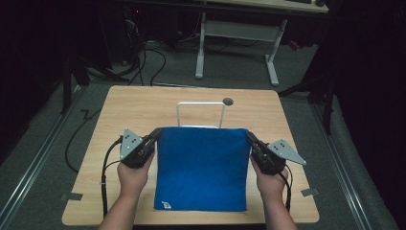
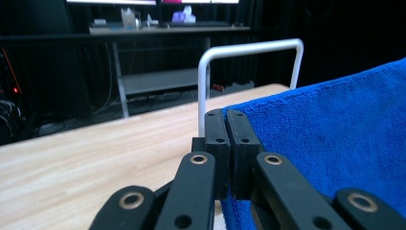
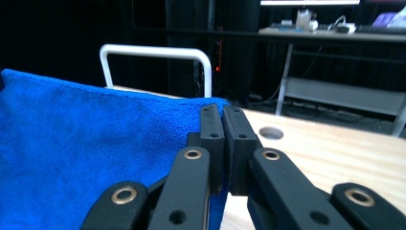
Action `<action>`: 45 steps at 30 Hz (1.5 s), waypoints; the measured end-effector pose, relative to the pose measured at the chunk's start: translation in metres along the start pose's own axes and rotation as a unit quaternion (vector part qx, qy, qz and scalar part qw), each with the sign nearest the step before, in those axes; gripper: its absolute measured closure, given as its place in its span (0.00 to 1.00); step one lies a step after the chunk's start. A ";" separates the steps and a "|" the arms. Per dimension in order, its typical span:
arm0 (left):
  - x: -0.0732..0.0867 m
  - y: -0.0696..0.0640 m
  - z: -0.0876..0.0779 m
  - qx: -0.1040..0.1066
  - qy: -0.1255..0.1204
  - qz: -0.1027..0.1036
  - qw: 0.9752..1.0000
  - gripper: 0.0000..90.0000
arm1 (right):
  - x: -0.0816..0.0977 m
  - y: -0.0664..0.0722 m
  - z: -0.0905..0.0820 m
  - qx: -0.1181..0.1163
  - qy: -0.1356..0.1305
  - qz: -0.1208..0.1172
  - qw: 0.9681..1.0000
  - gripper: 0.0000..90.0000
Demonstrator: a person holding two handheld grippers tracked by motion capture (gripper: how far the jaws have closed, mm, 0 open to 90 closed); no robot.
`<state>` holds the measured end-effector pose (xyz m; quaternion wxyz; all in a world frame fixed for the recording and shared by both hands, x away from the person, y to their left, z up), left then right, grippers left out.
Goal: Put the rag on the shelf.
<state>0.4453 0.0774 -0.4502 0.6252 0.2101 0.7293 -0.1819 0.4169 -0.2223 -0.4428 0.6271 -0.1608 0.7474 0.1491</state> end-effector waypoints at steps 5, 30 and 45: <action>-0.019 -0.004 -0.012 0.000 -0.032 0.003 0.999 0.99 | -0.019 0.004 -0.011 -0.001 -0.031 -0.007 1.000 0.98; -0.055 -0.023 -0.025 0.013 -0.082 0.021 0.996 0.99 | -0.063 0.017 -0.034 -0.017 -0.094 -0.009 0.995 0.98; -0.100 -0.010 -0.001 -0.008 -0.103 0.045 0.994 0.99 | -0.091 -0.015 -0.018 0.011 -0.107 -0.008 0.994 0.98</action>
Point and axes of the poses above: each handheld gripper's, and its own axes: z roughly forward along the jaws, x roughly out of its underside, y roughly to its left, the point moved 10 cm from there along z, roughly forward along the jaws, and after that the axes turned 3 degrees about -x, right-handed, at the moved point
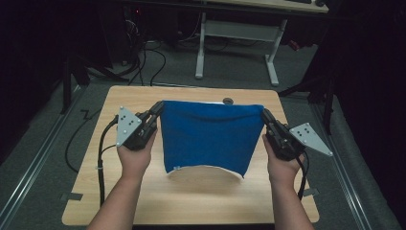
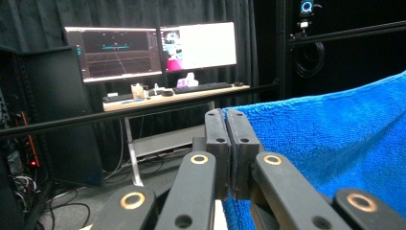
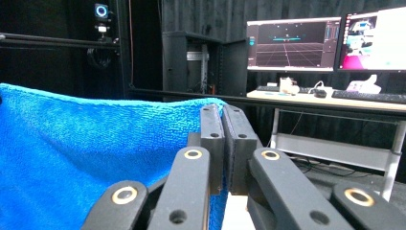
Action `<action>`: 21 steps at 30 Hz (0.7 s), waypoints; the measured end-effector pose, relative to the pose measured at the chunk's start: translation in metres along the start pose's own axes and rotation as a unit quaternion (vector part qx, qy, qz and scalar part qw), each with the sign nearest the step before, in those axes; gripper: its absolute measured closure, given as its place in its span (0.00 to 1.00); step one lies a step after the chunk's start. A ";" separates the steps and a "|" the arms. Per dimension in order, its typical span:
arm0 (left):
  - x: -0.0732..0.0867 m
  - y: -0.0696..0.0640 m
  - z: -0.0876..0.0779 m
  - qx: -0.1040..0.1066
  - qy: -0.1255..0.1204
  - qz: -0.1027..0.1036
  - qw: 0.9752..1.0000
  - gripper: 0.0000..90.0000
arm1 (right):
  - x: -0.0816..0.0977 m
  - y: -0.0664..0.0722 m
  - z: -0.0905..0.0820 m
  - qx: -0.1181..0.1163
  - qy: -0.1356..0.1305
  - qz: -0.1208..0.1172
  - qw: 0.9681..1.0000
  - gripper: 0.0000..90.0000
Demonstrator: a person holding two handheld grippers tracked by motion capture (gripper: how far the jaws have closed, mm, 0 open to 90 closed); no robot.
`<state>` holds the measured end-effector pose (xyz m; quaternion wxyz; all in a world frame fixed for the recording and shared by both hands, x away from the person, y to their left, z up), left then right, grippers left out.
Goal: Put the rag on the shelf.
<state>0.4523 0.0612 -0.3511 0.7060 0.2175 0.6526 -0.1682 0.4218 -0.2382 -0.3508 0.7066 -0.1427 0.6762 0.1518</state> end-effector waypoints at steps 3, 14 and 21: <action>-0.003 0.003 0.009 -0.006 0.003 0.005 1.000 0.99 | -0.002 -0.003 0.004 0.002 0.001 0.000 1.000 0.98; -0.018 0.020 0.035 -0.026 0.010 0.022 0.999 0.99 | -0.020 -0.015 0.030 0.020 0.005 -0.011 1.000 0.99; -0.031 0.033 0.050 -0.042 0.006 0.034 0.999 0.99 | -0.034 -0.020 0.050 0.024 0.006 -0.011 1.000 0.98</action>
Point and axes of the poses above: each handheld gripper's, and its own axes: z roughly forward along the jaws, x roughly out of its underside, y roughly to its left, the point moved 10 cm from there along z, roughly forward along the jaws, and after that the axes turned 3 degrees about -x, right-handed, at the moved point
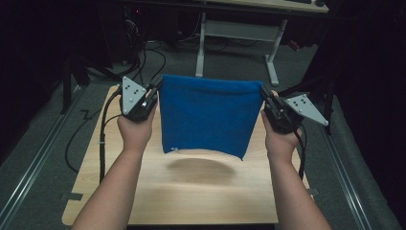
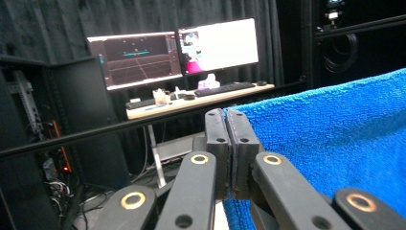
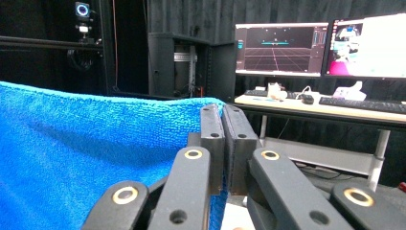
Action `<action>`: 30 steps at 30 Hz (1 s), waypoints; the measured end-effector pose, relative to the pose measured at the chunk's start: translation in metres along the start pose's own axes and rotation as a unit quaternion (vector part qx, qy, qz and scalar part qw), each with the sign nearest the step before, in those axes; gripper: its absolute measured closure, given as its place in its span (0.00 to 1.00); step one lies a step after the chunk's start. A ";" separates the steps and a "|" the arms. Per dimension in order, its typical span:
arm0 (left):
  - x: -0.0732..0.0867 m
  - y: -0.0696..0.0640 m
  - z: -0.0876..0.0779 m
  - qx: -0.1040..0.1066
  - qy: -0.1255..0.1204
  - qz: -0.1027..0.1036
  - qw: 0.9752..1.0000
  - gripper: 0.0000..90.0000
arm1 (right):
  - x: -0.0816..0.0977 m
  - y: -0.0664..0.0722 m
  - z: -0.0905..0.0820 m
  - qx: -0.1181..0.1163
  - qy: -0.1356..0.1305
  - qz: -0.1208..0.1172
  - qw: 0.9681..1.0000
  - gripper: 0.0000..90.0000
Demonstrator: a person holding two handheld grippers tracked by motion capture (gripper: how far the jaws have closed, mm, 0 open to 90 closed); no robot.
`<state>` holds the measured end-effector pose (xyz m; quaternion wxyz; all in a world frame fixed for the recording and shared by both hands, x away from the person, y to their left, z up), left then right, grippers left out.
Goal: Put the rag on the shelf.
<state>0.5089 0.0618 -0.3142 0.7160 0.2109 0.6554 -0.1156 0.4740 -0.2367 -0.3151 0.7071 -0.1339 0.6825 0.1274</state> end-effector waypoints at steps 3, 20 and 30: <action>-0.005 0.006 0.009 -0.007 0.001 0.007 1.000 0.99 | -0.006 -0.002 0.008 0.002 0.000 -0.004 1.000 0.98; -0.021 0.026 0.055 -0.023 0.011 0.035 0.999 0.99 | -0.026 -0.020 0.050 0.023 0.001 0.000 1.000 0.98; -0.015 0.038 0.080 -0.020 0.038 0.056 0.997 0.99 | -0.023 -0.035 0.083 0.037 0.028 -0.009 0.999 0.98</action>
Point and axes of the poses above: each handheld gripper's, and its own axes: z roughly forward along the jaws, x roughly out of its underside, y roughly to its left, the point moved 10 cm from there along z, roughly forward along the jaws, and after that the axes turned 3 degrees about -x, right-handed, at the moved point
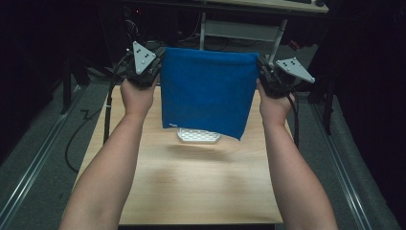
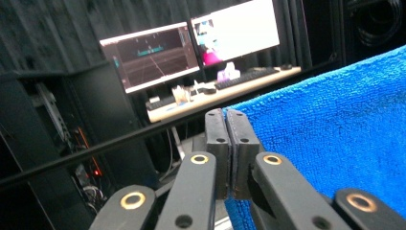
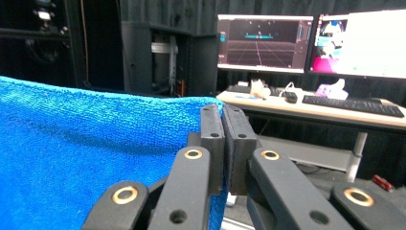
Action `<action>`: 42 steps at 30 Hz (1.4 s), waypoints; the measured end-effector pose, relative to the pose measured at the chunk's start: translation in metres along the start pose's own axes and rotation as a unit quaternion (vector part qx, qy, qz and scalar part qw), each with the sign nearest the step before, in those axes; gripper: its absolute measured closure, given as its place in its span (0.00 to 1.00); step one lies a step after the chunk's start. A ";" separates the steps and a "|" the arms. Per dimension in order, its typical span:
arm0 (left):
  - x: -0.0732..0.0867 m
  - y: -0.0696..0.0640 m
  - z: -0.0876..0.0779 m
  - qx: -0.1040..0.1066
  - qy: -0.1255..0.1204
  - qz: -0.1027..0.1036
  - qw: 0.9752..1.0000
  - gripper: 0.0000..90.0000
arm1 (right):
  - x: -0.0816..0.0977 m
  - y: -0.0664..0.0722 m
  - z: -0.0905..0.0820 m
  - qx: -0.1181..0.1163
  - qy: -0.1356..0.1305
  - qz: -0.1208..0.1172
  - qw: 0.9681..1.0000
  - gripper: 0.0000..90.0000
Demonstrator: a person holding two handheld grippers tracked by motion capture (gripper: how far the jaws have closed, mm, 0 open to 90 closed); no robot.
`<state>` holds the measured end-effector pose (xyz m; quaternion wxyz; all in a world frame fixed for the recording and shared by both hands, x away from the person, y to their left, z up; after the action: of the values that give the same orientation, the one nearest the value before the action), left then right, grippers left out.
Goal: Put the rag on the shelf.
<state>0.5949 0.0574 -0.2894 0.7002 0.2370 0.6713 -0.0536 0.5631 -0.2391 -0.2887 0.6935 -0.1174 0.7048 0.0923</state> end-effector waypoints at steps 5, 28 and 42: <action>0.029 0.002 0.018 0.011 0.044 -0.002 0.999 0.99 | 0.022 -0.002 0.019 0.004 0.036 -0.010 0.999 0.98; 0.165 -0.023 0.034 0.064 0.168 -0.048 0.983 0.99 | 0.140 -0.001 0.047 -0.020 0.151 0.006 0.988 0.98; 0.218 -0.048 0.020 0.093 0.209 -0.084 0.970 0.99 | 0.201 0.000 0.037 -0.022 0.197 0.038 0.979 0.98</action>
<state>0.6144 0.0603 -0.5122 0.5125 0.2503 0.8120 -0.1237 0.5964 -0.2354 -0.4900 0.5341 -0.1219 0.8295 0.1090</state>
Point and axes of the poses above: each handheld gripper's, and its own axes: z roughly forward along the jaws, x roughly out of its underside, y roughly to its left, the point moved 10 cm from there along z, roughly forward along the jaws, and after that the axes turned 3 degrees about -x, right-handed, at the moved point
